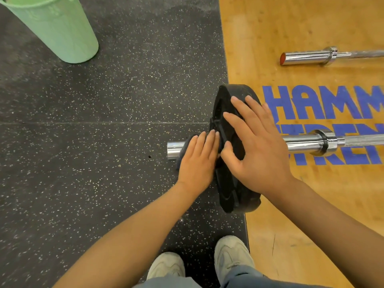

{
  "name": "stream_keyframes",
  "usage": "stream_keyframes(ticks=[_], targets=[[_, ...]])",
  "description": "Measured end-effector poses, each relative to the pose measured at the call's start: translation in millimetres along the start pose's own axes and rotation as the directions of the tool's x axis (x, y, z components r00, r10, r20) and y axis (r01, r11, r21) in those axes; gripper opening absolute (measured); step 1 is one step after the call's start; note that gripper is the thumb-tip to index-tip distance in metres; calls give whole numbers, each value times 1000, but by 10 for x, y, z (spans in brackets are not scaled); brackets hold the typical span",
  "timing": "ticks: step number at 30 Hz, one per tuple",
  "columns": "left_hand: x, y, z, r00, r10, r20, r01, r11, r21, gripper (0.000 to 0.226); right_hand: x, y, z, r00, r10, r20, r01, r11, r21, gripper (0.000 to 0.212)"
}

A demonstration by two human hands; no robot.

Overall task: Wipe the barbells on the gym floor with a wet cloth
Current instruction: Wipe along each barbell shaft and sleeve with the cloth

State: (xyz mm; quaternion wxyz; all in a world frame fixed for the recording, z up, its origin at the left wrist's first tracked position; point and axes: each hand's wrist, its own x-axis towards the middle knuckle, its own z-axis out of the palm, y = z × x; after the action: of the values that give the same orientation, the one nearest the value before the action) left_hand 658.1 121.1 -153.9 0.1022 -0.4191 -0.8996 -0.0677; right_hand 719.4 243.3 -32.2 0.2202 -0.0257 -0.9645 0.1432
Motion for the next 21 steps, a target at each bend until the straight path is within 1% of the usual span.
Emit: stream_keyframes(ticks=[2, 4, 6, 8, 10, 12, 17, 19, 21], targets=[[-12, -69, -30, 999, 43, 11, -43, 999, -14, 57, -1, 7, -4, 1000, -2, 4, 2, 1000, 5, 47], [-75, -191, -48, 995, 96, -21, -96, 995, -12, 56, -14, 15, -3, 1000, -13, 4, 13, 1000, 14, 48], [-175, -380, -62, 981, 186, -58, -186, 982, -6, 60, -35, 27, -6, 1000, -24, -8, 24, 1000, 20, 49], [-264, -608, -99, 963, 265, -43, -265, 964, 6, 67, -50, 25, 1, 999, -27, -18, 28, 999, 24, 49], [-281, -751, -130, 950, 312, -26, -312, 950, 12, 67, -49, 6, 21, 999, -20, -30, 21, 999, 29, 49], [-250, -743, -119, 951, 307, -15, -307, 951, 29, 66, -36, -3, 36, 999, -8, -39, 9, 999, 31, 49], [-152, -420, 2, 956, 293, -2, -291, 951, 102, 79, -6, -1, 20, 999, -1, -33, 2, 1000, 6, 49], [-144, -375, 13, 959, 284, -14, -281, 952, 120, 79, -9, -2, 19, 1000, -11, -24, 11, 1000, 1, 49], [-133, -419, -7, 947, 321, -8, -318, 942, 109, 77, -15, 12, 10, 1000, -18, -23, 18, 1000, 6, 49]])
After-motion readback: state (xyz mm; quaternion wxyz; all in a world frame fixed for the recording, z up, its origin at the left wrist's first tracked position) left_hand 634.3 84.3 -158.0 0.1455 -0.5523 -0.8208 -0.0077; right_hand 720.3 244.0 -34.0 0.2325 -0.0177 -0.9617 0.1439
